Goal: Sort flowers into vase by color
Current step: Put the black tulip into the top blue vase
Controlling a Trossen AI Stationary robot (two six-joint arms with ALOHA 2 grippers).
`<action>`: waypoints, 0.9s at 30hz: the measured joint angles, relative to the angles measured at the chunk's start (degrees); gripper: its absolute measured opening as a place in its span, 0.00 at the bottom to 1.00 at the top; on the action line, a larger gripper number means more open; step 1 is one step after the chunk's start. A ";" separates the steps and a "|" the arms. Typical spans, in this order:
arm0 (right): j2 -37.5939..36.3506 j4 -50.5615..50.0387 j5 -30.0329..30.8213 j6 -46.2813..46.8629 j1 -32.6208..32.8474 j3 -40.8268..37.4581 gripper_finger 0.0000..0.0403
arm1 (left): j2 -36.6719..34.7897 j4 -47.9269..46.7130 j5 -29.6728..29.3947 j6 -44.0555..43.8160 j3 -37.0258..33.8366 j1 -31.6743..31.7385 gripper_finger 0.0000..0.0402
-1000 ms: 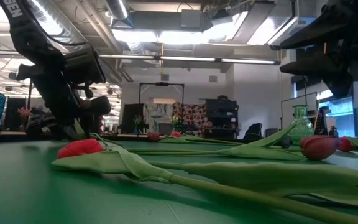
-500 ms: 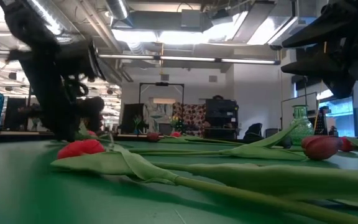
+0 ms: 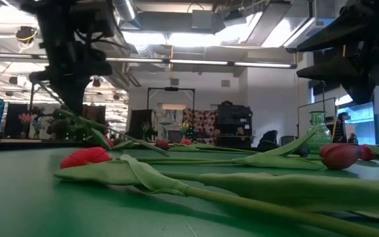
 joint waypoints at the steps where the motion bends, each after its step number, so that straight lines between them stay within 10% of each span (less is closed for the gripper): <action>1: 0.00 0.00 -0.01 0.00 0.00 0.00 0.49 | 0.00 -1.42 1.62 2.58 0.87 1.56 0.00; 12: 0.00 0.02 -2.61 -0.02 -0.02 0.00 0.49 | 0.11 -15.14 9.08 24.54 14.76 18.20 0.00; 23: 0.00 0.02 -3.75 -0.43 -0.02 0.00 0.49 | 0.02 -20.71 32.96 36.73 20.03 25.15 0.00; 27: 0.00 0.02 -4.13 -1.68 0.00 0.00 0.49 | 0.04 -18.93 26.79 35.20 18.80 21.72 0.00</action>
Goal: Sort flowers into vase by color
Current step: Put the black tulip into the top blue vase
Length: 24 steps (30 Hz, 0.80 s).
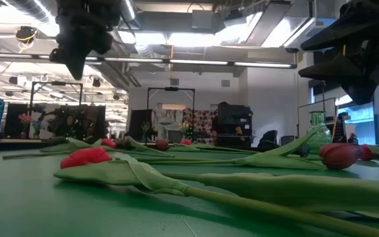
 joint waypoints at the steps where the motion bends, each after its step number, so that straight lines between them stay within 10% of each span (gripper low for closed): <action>1: 0.00 -0.02 0.00 -0.06 0.00 0.00 0.49 | 0.00 0.83 -3.23 -1.51 -0.32 -0.93 0.00; 24: 0.00 -0.20 -0.96 -1.42 0.00 0.00 0.49 | 0.02 22.07 -23.03 -49.90 -25.69 -9.10 0.32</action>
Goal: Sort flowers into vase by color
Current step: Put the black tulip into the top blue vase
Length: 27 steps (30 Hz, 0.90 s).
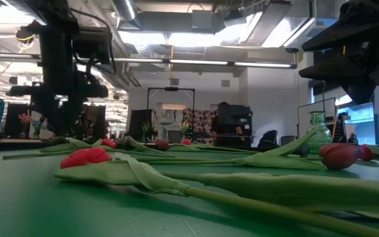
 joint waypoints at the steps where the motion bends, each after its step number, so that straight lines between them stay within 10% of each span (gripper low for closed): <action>1: 0.00 0.00 -0.06 -0.03 0.00 0.00 0.49 | 0.00 1.05 -0.06 -2.58 -0.66 0.32 0.33; 10: 0.00 -0.04 -0.57 -1.45 0.00 0.00 0.49 | -0.02 14.75 -4.16 -21.46 -6.77 1.17 0.34; 27: 0.00 -0.09 -0.68 -1.64 0.00 0.00 0.49 | -0.07 21.55 -8.98 -31.63 -13.54 1.18 0.34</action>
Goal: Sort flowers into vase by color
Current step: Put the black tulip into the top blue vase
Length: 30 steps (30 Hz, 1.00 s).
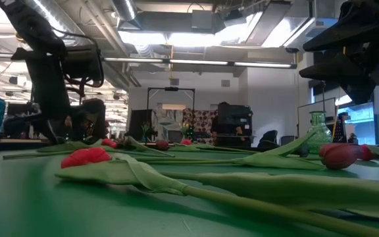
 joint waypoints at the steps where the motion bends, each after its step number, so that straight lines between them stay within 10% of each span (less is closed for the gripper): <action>1: 0.00 -0.01 0.00 0.00 0.00 0.00 0.49 | 0.00 0.38 -0.68 -0.01 -0.08 0.29 0.34; 30: 0.00 -1.35 -1.35 -0.02 0.00 0.00 0.49 | 0.02 5.00 -5.34 4.45 -0.11 4.30 0.25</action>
